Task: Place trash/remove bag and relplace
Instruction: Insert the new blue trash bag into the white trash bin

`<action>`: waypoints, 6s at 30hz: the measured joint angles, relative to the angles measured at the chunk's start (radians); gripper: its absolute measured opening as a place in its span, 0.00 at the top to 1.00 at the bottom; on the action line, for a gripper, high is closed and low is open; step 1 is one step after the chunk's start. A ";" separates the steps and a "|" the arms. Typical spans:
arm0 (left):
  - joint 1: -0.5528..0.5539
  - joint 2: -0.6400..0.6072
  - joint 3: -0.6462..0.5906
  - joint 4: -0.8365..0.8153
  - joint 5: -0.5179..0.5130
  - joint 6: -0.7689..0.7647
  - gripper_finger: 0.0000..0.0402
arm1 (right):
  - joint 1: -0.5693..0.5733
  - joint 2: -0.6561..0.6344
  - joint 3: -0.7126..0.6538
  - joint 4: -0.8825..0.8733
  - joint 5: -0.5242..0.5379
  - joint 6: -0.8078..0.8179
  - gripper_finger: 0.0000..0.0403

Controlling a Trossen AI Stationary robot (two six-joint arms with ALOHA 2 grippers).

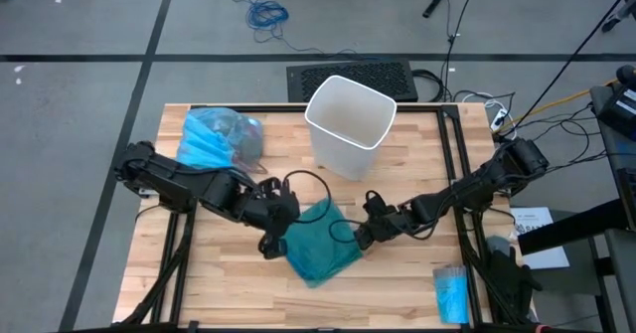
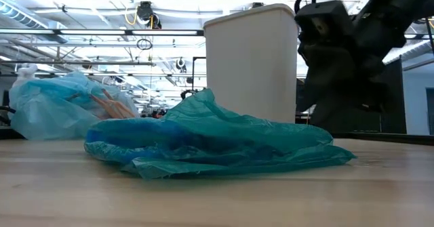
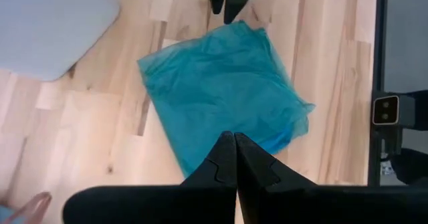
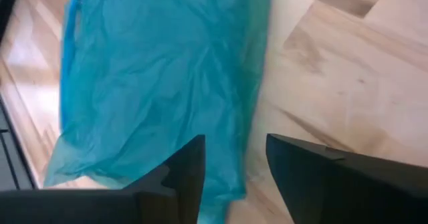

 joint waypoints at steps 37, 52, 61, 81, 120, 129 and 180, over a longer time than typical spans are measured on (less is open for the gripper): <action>-0.001 -0.063 0.001 -0.044 -0.047 -0.025 1.00 | 0.024 -0.005 0.016 0.427 -0.051 -0.142 1.00; -0.003 -0.097 0.001 -0.091 -0.041 -0.025 1.00 | 0.018 -0.135 0.549 0.197 -0.045 -0.677 1.00; -0.017 -0.211 0.002 -0.141 -0.106 -0.095 1.00 | 0.048 -0.120 0.783 -0.410 0.058 -0.625 1.00; -0.076 -0.116 0.002 0.014 -0.110 -0.052 1.00 | -0.080 0.081 0.758 -0.340 0.006 -0.614 1.00; -0.084 -0.048 0.001 -0.022 -0.022 -0.042 1.00 | -0.247 0.219 0.758 -0.251 0.030 -0.672 0.45; -0.099 -0.050 0.000 -0.155 -0.100 -0.096 1.00 | -0.121 0.210 0.724 -0.340 0.030 -0.550 0.49; -0.010 -0.101 0.000 0.144 -0.091 0.133 1.00 | -0.317 -0.127 0.236 -0.424 0.398 -0.130 0.56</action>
